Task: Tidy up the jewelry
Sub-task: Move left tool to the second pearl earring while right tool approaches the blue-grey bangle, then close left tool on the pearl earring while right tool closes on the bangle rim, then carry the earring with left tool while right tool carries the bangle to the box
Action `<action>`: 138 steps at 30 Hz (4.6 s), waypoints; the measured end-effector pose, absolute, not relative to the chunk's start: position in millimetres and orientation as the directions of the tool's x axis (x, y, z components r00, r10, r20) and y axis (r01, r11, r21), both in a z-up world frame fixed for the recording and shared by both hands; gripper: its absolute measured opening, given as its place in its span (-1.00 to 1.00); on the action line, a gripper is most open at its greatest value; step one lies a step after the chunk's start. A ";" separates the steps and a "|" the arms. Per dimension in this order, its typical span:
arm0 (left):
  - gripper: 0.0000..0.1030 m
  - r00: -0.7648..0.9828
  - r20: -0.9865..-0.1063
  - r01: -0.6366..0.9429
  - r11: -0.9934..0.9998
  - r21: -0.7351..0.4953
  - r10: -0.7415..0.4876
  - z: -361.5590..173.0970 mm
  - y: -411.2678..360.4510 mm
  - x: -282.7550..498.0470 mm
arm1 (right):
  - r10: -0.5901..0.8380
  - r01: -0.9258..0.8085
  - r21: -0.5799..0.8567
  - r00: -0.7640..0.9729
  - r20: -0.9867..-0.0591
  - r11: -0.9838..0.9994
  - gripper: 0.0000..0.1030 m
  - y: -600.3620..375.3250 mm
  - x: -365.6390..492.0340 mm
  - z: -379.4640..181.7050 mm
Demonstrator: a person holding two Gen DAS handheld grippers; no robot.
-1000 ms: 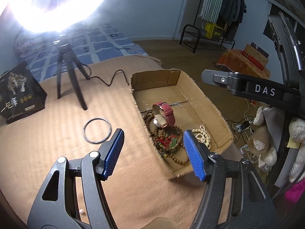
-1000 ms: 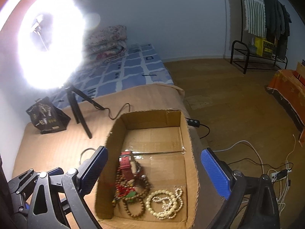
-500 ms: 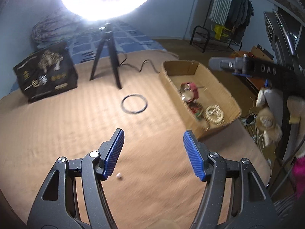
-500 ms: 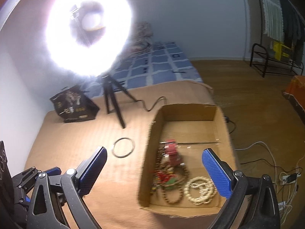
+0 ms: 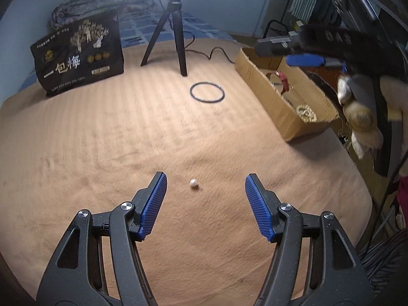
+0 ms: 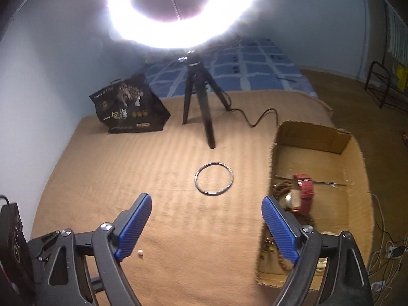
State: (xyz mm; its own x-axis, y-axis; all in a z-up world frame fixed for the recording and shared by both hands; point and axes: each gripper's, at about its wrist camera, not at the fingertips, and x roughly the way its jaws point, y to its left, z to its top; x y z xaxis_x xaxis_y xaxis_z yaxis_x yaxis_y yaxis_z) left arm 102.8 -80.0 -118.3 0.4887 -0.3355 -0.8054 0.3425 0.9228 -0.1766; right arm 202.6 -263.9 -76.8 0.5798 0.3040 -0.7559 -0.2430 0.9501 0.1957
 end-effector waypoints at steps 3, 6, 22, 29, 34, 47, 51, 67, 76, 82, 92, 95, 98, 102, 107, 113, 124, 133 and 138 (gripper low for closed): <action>0.02 0.456 -0.823 0.344 0.920 -0.188 -0.339 -131.6 -78.4 103.5 | 0.320 -0.249 0.214 0.553 -0.769 0.945 0.56 -255.2 210.9 -84.8; -0.21 0.426 -0.840 0.355 0.916 -0.186 -0.336 -145.0 -81.0 103.9 | 0.326 -0.260 0.216 0.524 -0.787 0.941 0.41 -245.7 217.6 -94.8; -0.42 0.384 -0.864 0.375 0.910 -0.178 -0.327 -174.6 -88.1 123.9 | 0.299 -0.249 0.206 0.434 -0.850 0.946 -0.13 -217.5 257.3 -135.5; -0.60 0.362 -0.870 0.373 0.907 -0.193 -0.334 -183.8 -90.2 131.8 | 0.299 -0.238 0.214 0.415 -0.860 0.947 -0.21 -211.0 277.0 -150.6; -0.72 0.359 -0.870 0.374 0.906 -0.197 -0.337 -186.6 -88.4 134.4 | 0.282 -0.226 0.204 0.407 -0.869 0.953 -0.24 -205.4 289.0 -164.8; -0.76 0.360 -0.868 0.379 0.904 -0.198 -0.341 -189.5 -87.3 136.8 | 0.187 -0.245 0.094 0.392 -0.901 0.965 -0.37 -195.1 302.2 -196.1; -0.77 0.362 -0.868 0.378 0.905 -0.197 -0.340 -188.6 -87.4 135.6 | 0.182 -0.275 0.074 0.390 -0.903 0.959 -0.65 -191.3 299.9 -196.7; -0.82 0.367 -0.869 0.364 0.911 -0.195 -0.332 -183.0 -82.7 129.9 | 0.203 -0.320 0.074 0.392 -0.897 0.944 -0.97 -188.6 273.1 -183.1; -0.83 0.381 -0.860 0.336 0.917 -0.213 -0.339 -169.9 -73.7 128.6 | 0.236 -0.316 0.108 0.403 -0.884 0.943 -0.98 -199.6 251.3 -158.1; -0.83 0.413 -0.835 0.334 0.914 -0.232 -0.363 -152.0 -73.7 124.7 | 0.275 -0.307 0.148 0.425 -0.862 0.940 -0.98 -206.8 230.6 -134.3; -0.83 0.452 -0.801 0.345 0.905 -0.249 -0.393 -126.3 -83.0 117.6 | 0.308 -0.285 0.187 0.475 -0.824 0.940 -0.98 -231.6 199.8 -101.6; -0.83 0.458 -0.793 0.354 0.901 -0.252 -0.402 -119.3 -89.9 117.2 | 0.308 -0.275 0.189 0.495 -0.813 0.943 -0.98 -243.0 191.8 -91.5; -0.83 0.465 -0.782 0.369 0.894 -0.254 -0.415 -111.8 -99.7 116.0 | 0.311 -0.256 0.202 0.514 -0.799 0.945 -0.98 -258.1 185.4 -82.2; -0.83 0.467 -0.772 0.390 0.884 -0.258 -0.431 -104.5 -115.0 116.9 | 0.299 -0.234 0.200 0.544 -0.784 0.951 -0.98 -277.7 178.0 -70.3; -0.83 0.470 -0.758 0.414 0.872 -0.262 -0.452 -95.7 -134.7 120.0 | 0.275 -0.200 0.193 0.582 -0.765 0.961 -0.98 -304.2 171.3 -59.1; -0.83 0.478 -0.740 0.436 0.859 -0.268 -0.474 -83.1 -157.6 124.8 | 0.248 -0.151 0.197 0.613 -0.750 0.969 -0.98 -334.9 167.8 -51.4; -0.83 0.480 -0.717 0.473 0.837 -0.274 -0.506 -72.8 -204.5 137.8 | 0.195 -0.080 0.188 0.640 -0.744 0.979 -0.98 -374.4 171.9 -49.7; -0.83 0.476 -0.704 0.486 0.825 -0.290 -0.527 -71.8 -233.3 146.3 | 0.165 -0.031 0.190 0.642 -0.749 0.981 -0.99 -400.9 177.5 -56.0; -0.83 0.478 -0.702 0.487 0.824 -0.289 -0.528 -72.7 -246.3 153.0 | 0.162 -0.016 0.197 0.635 -0.755 0.980 -0.98 -408.7 182.2 -61.1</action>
State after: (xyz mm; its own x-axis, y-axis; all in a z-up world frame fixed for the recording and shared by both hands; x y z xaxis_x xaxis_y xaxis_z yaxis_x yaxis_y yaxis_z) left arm 153.0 -246.3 -72.7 0.4784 -0.5282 -0.7016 0.4868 0.8244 -0.2887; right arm 182.2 -408.7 -61.1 0.6354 0.1616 -0.7551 -0.0157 0.9804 0.1965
